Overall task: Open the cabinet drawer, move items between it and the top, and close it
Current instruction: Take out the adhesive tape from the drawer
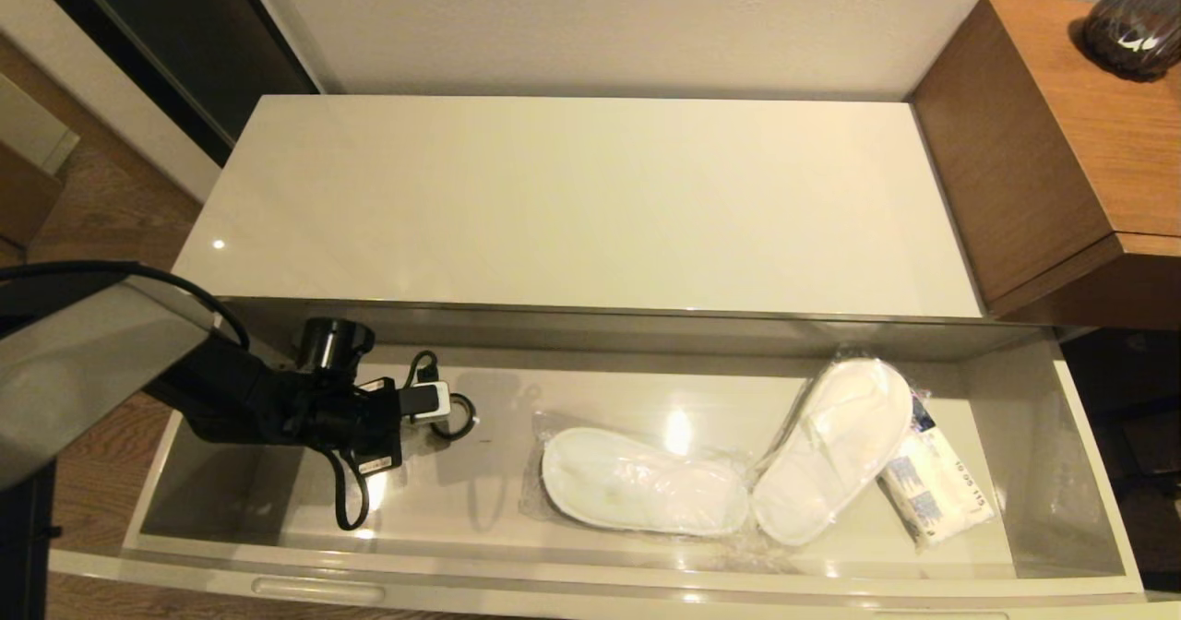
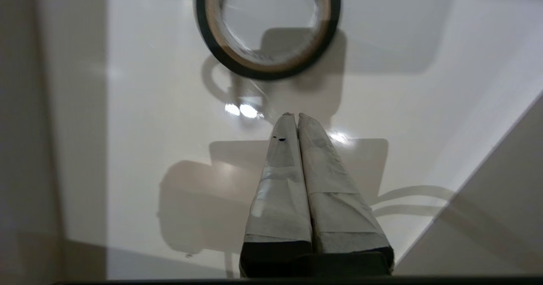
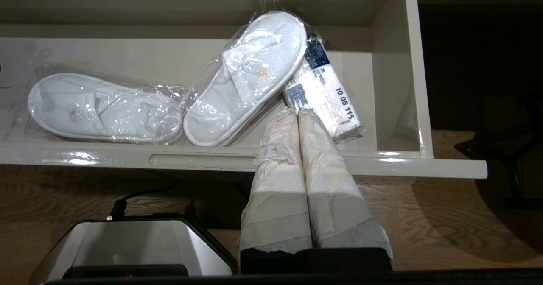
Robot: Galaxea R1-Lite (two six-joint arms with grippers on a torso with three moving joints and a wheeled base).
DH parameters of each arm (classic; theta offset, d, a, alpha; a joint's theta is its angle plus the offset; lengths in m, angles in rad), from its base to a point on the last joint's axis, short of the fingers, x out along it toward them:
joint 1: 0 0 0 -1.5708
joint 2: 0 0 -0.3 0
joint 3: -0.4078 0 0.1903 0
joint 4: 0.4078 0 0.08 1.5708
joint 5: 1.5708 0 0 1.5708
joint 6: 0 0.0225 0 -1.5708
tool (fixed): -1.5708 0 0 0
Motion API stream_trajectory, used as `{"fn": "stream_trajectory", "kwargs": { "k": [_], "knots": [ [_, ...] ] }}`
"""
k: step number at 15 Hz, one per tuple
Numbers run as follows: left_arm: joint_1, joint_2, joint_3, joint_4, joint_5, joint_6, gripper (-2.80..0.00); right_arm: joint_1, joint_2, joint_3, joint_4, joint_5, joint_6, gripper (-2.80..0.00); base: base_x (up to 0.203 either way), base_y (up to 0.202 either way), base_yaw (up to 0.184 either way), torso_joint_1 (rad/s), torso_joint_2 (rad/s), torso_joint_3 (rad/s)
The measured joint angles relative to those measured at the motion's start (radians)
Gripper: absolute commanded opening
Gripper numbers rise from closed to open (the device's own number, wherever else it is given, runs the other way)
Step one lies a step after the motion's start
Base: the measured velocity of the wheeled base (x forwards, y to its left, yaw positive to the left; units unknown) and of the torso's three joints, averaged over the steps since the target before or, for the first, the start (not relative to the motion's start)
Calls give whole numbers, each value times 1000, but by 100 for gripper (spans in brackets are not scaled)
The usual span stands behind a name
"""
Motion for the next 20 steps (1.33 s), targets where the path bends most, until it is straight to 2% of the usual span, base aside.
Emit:
{"fn": "stream_trajectory", "kwargs": {
  "k": [8,9,20],
  "knots": [
    [-29,8,-10,-17,7,-1,-280,0,0,0,1,0,0,-280,0,0,0,0,0,0],
    [-30,8,-10,-16,7,-1,0,0,0,0,0,0,0,-280,0,0,0,0,0,0],
    [-53,7,-24,-6,0,0,0,0,0,0,1,0,0,-280,0,0,0,0,0,0]
  ]
}}
